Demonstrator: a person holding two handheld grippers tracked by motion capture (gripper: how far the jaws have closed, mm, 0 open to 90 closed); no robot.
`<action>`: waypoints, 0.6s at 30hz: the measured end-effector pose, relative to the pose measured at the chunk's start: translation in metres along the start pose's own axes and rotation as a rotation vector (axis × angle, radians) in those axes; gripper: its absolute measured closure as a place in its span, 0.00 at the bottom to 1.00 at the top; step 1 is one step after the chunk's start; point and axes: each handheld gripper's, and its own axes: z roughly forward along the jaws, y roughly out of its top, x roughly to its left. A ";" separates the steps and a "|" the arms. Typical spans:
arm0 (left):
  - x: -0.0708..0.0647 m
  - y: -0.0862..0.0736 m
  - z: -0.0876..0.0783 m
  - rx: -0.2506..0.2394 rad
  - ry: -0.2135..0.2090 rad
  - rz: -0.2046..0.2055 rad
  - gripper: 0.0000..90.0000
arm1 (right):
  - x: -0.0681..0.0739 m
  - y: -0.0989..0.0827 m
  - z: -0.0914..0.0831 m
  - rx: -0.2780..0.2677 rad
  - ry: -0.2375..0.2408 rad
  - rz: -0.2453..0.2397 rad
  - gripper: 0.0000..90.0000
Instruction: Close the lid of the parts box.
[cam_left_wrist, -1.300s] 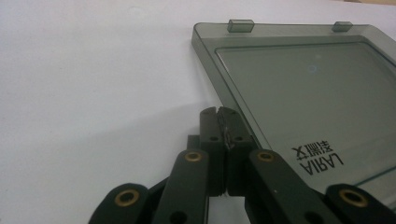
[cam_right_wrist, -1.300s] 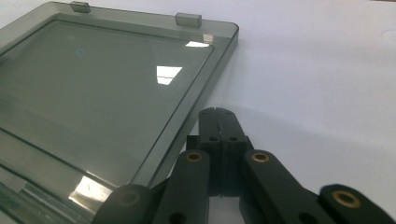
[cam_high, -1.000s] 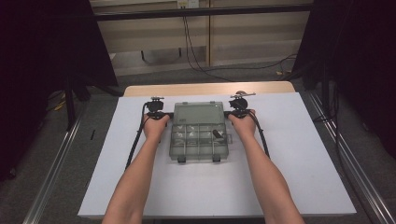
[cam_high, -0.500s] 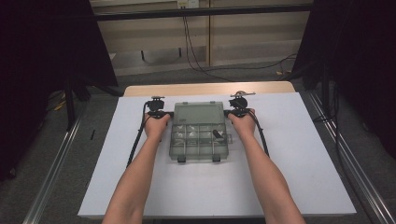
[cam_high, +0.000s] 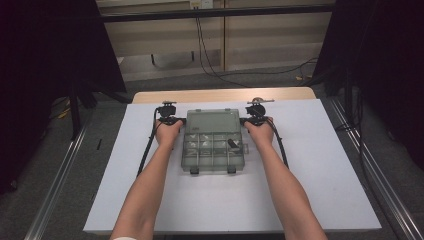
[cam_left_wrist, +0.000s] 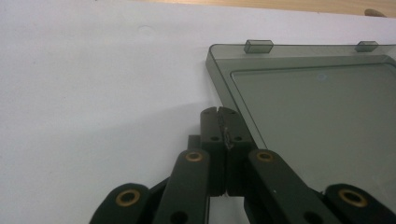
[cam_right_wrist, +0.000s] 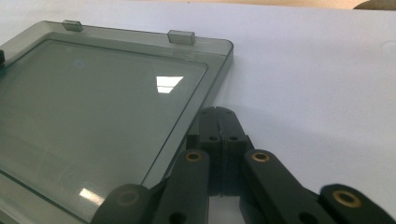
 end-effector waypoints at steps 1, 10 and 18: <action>0.000 0.000 0.000 0.003 0.002 0.006 1.00 | 0.000 0.000 0.000 -0.004 0.001 0.007 1.00; 0.000 -0.001 -0.001 -0.002 -0.001 -0.028 1.00 | 0.001 -0.001 0.001 -0.014 -0.005 0.065 1.00; 0.005 -0.001 -0.005 -0.017 -0.069 -0.131 1.00 | -0.005 -0.002 -0.001 -0.028 0.042 0.129 1.00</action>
